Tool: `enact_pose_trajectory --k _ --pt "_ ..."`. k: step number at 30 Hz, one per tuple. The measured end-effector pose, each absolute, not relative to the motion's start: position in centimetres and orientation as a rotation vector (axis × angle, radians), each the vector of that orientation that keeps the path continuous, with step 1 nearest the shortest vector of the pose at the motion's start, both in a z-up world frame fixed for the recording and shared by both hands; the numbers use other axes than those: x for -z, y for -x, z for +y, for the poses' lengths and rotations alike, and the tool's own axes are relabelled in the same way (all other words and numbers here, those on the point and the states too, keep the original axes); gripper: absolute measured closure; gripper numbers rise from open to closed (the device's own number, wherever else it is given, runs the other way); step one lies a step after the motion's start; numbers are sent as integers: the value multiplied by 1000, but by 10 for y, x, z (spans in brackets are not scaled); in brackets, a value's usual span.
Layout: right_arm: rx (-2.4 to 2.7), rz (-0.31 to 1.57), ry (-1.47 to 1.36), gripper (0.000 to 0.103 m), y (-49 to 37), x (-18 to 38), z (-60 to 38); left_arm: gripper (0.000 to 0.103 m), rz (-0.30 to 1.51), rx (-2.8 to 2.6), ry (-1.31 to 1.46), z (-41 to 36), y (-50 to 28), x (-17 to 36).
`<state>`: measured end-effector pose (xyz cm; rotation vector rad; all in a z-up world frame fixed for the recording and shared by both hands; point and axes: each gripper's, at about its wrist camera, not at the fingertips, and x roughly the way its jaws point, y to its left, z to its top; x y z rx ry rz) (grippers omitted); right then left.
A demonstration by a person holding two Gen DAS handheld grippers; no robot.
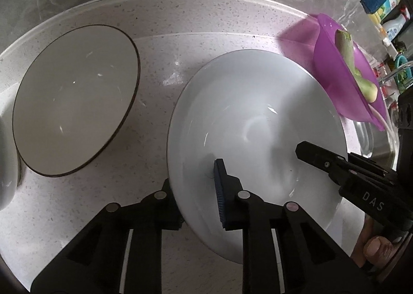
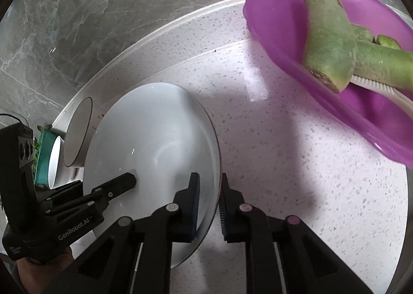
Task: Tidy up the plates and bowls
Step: 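Move both tools to the large white bowl and close on its rim, then lift the large white bowl with both tools and carry it toward the rice cooker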
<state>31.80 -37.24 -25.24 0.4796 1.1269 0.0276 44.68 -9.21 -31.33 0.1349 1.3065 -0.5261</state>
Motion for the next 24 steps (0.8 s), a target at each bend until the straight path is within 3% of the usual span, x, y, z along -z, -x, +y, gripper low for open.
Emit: enact_pose_trajectory --k 10,24 --pt "-39 1116 -466 88 -309 249 -371 86 1293 514 -147 -86 -428 299" --pt "-176 1049 -419 88 -295 198 -344 86 1203 410 -60 -30 -381 230"
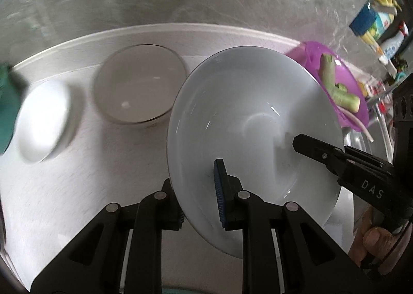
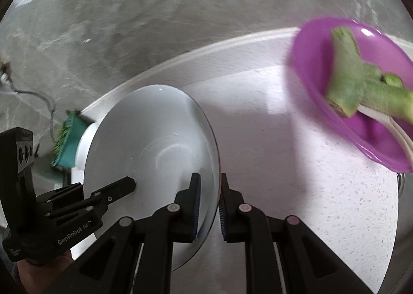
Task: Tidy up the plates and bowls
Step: 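Lift the large white bowl with both tools and carry it toward the rice cooker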
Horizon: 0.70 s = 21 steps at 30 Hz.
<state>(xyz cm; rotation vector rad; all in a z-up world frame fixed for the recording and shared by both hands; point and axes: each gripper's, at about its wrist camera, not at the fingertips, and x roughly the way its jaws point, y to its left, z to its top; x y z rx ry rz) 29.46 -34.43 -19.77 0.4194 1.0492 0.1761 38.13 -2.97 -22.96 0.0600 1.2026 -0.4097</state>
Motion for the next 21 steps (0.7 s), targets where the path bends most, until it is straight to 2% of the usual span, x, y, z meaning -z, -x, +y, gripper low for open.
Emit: enact_pose_trajectory --k 9,21 --pt "-377 1037 -334 88 -289 170 -268 86 1160 250 43 68 -323 189" --pt "-508 1068 -242 88 -270 159 -134 86 1152 153 140 225 -275 187"
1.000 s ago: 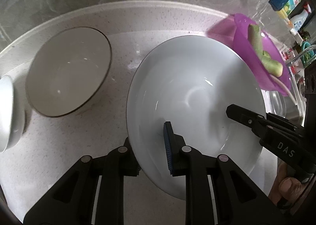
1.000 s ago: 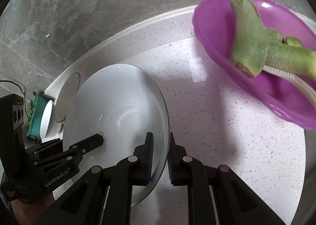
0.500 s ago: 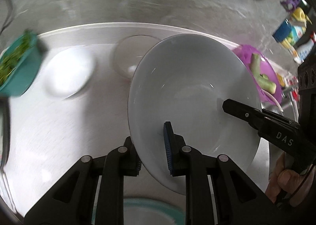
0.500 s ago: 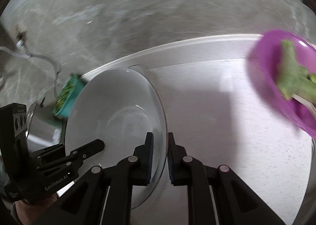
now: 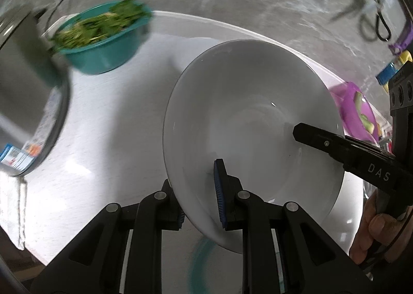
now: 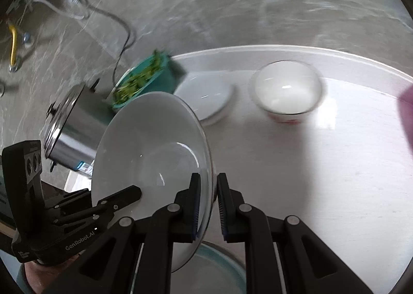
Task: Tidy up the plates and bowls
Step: 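Lift the large white bowl with both tools and carry it toward the rice cooker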
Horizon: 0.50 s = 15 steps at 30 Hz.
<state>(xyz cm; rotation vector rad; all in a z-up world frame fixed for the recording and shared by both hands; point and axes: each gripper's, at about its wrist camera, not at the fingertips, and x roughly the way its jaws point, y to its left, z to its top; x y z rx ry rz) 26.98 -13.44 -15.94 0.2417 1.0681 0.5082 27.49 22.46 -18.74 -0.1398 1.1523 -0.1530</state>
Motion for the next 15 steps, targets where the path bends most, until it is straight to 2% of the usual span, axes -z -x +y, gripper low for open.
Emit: enact_pose_trajectory --k 8,15 --pt "-559 1142 -203 87 -275 187 -54 86 1175 84 178 308 -266 213" --pt "-562 1187 -167 87 -289 212 -14 86 1202 72 211 344 -270 246"
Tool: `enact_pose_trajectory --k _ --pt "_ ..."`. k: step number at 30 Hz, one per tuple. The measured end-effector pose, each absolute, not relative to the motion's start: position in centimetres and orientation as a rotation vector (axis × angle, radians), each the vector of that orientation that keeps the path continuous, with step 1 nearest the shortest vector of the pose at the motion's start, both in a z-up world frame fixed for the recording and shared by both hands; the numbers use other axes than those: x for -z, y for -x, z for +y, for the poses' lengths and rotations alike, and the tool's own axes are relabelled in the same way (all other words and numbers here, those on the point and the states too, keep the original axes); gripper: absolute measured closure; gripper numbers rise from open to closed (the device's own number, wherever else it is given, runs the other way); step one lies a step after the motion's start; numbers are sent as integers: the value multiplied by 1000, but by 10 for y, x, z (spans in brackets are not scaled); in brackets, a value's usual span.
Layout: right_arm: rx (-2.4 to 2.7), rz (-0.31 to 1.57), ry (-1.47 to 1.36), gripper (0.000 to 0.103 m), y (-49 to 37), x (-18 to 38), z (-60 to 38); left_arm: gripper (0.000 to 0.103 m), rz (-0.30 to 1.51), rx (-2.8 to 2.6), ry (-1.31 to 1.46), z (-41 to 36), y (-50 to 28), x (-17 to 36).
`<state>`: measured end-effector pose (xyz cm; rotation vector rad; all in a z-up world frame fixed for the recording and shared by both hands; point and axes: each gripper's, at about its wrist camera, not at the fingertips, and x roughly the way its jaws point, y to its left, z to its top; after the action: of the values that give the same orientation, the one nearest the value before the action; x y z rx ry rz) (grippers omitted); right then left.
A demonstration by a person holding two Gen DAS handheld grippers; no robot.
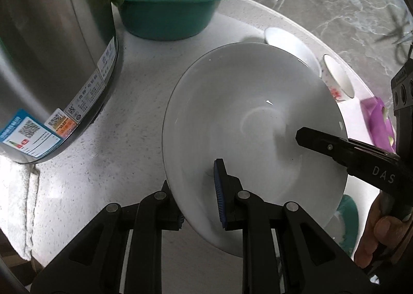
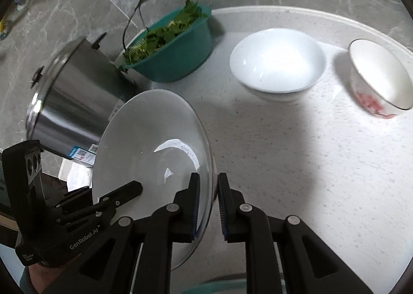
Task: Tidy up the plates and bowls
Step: 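Lift the large white bowl with both tools and carry it toward the rice cooker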
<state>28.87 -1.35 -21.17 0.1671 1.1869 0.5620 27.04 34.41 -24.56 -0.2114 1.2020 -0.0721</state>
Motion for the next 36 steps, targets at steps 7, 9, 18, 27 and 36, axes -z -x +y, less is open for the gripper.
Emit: enact_pose_trajectory --k 7,9,18,27,36 --pt "-537 1230 -161 87 -299 233 -8 86 1229 87 213 353 -274 267" --pt "-530 1239 -160 87 -301 238 -8 86 1235 89 209 355 -274 273" --pt "-517 1264 -161 87 -306 250 -2 86 1253 83 200 352 -293 289" --pt "-511 1272 -155 87 -308 256 0 86 1237 72 172 338 -298 288" --pt "-527 1274 -162 83 -306 258 0 66 1220 36 177 334 -294 285"
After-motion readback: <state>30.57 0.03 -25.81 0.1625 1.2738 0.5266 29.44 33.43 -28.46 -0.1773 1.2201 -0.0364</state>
